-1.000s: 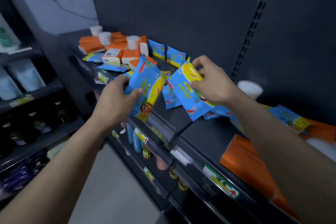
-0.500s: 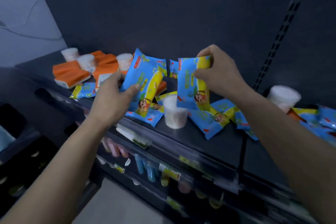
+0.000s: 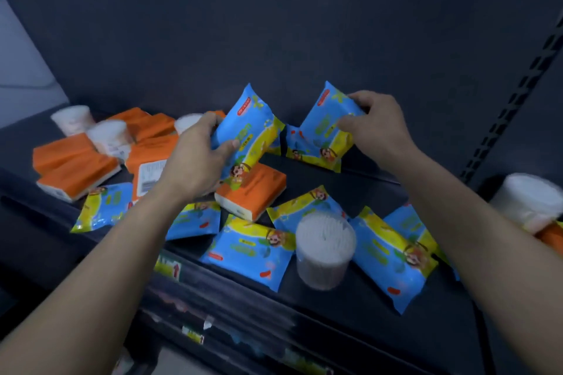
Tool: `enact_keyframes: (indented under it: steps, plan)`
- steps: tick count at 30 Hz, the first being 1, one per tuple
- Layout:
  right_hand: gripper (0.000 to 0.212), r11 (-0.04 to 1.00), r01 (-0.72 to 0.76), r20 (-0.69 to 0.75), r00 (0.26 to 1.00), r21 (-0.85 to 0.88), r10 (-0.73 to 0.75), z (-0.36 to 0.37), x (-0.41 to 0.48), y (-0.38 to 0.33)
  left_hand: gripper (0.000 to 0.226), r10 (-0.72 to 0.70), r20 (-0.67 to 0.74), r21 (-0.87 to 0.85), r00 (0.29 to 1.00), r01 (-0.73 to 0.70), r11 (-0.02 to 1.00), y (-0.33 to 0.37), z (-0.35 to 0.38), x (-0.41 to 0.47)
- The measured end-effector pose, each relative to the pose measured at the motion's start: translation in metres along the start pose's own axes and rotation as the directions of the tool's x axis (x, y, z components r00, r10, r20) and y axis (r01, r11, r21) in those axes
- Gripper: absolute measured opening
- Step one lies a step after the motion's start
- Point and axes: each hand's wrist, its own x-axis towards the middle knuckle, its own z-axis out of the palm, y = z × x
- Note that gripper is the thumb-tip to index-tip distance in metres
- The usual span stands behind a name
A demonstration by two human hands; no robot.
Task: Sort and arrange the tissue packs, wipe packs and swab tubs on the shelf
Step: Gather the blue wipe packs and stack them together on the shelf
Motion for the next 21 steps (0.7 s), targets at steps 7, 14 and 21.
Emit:
enact_keyframes:
  steps: [7,14,21]
  plan:
    - [0.017,0.989,-0.139,-0.017,0.99,-0.05,0.139,0.016,0.038,0.022,0.016,0.096,0.16,0.072,0.983,-0.108,0.992,-0.03,0.022,0.072]
    - [0.026,0.931,-0.363,-0.092,0.929,-0.027,0.36,0.029,0.054,0.048,0.016,0.221,0.421,0.061,0.88,-0.271,0.961,-0.053,0.05,0.13]
    - [0.029,0.854,-0.505,-0.091,0.863,-0.126,0.497,0.054,0.049,0.057,0.016,0.276,0.584,0.068,0.763,-0.385,0.92,-0.078,0.057,0.163]
